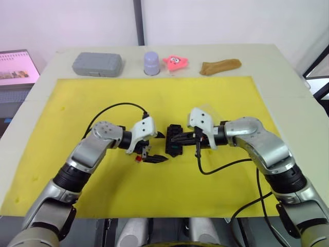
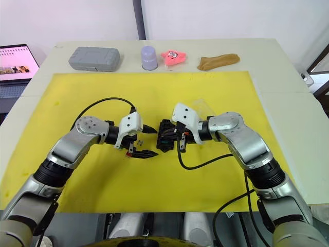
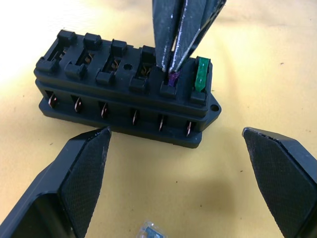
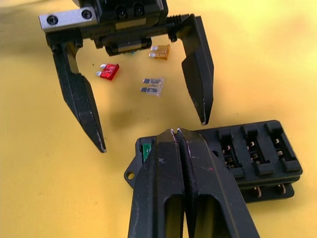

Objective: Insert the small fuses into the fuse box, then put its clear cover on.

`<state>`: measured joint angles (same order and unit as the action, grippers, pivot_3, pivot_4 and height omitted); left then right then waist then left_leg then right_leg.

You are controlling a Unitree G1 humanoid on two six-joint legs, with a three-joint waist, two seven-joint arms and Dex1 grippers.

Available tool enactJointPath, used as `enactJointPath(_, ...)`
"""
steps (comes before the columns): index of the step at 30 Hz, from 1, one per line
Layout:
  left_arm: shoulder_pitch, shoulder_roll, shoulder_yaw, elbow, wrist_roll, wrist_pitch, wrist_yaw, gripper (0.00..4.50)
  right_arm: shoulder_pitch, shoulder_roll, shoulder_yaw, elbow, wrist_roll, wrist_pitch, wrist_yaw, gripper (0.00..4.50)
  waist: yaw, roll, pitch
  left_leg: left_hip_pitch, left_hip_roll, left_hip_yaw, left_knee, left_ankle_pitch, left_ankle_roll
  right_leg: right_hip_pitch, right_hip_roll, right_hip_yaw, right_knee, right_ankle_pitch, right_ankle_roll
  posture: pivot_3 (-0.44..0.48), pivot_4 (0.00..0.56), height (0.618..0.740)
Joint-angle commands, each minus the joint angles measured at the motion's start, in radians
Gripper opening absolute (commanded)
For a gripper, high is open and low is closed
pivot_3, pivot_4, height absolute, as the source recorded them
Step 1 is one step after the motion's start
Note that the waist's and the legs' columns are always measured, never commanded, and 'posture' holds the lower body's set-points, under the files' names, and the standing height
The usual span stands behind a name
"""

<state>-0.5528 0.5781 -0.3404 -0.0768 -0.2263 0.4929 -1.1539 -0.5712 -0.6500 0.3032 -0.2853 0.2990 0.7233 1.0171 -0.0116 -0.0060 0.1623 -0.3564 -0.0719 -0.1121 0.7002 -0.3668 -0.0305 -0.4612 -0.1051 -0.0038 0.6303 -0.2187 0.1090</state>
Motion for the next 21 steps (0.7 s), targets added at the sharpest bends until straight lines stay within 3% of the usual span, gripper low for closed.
enactJointPath(1,-0.017,0.014,0.019,-0.008,0.001,-0.010,-0.006,4.50,0.020,-0.029,0.045,0.010,-0.054,-0.046,0.007,0.07,0.000,0.000,0.000,0.000,0.000,0.000,0.000,0.000,0.000,0.000,0.000,0.000,0.000,0.000,0.000,0.000,0.150,0.740)
enactJointPath(21,-0.038,0.062,0.087,0.005,-0.026,0.007,-0.023,4.50,0.062,-0.080,0.103,0.113,-0.160,-0.185,0.039,0.07,0.003,-0.001,-0.002,0.002,0.000,-0.001,0.000,0.000,0.000,0.004,0.000,0.000,0.000,0.000,0.000,0.000,0.150,0.740)
